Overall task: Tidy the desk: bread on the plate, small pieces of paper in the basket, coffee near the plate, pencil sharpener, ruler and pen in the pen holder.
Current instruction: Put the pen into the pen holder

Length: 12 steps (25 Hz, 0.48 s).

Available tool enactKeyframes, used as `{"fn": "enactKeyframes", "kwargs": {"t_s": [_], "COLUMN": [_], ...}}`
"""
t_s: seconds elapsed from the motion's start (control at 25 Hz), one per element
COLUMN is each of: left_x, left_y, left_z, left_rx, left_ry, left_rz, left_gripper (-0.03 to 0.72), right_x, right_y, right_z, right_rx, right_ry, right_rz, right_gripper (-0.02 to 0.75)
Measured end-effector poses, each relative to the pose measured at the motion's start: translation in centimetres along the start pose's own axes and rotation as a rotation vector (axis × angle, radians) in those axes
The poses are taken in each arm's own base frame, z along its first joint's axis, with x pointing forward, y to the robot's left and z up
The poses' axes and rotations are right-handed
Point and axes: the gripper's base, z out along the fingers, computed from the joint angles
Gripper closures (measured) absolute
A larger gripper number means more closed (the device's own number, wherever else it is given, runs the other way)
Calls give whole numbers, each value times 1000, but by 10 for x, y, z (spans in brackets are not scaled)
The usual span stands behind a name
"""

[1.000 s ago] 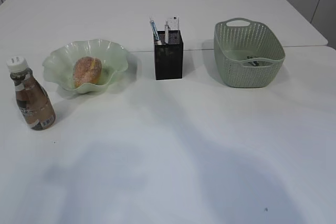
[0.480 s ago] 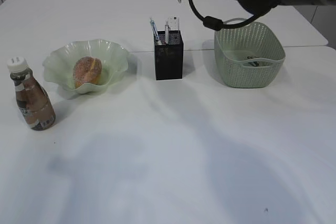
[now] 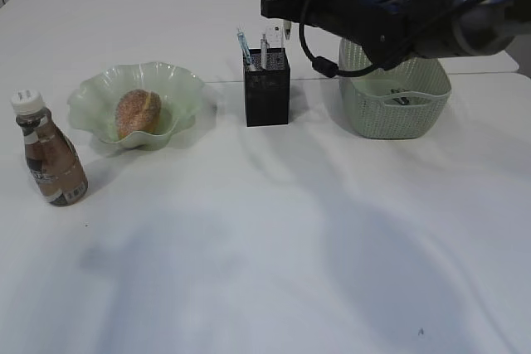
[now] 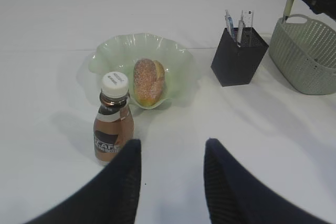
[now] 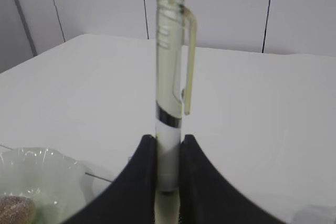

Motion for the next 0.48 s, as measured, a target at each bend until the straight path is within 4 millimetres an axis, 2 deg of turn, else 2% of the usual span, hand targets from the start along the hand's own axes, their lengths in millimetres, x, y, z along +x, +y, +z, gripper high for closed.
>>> {"fn": "enactKeyframes", "kwargs": {"t_s": [0.12,0.32,0.48], "left_x": [-1,-2,-2], "left_y": [0,0,0], "left_z": [0,0,0], "left_rx": [3,4,4], "left_ry": [-16,-19,-19], "left_rz": [-2,-3,-3], "left_gripper": [409,409,410], "right_x": [9,13,19], "right_y": [0,0,-1], "right_z": [5,8,23], "right_rx": [-1,-4,-4], "right_ry": [-13,-32,-47], "right_rz": [27,43,51], "right_gripper": [649,649,649]}}
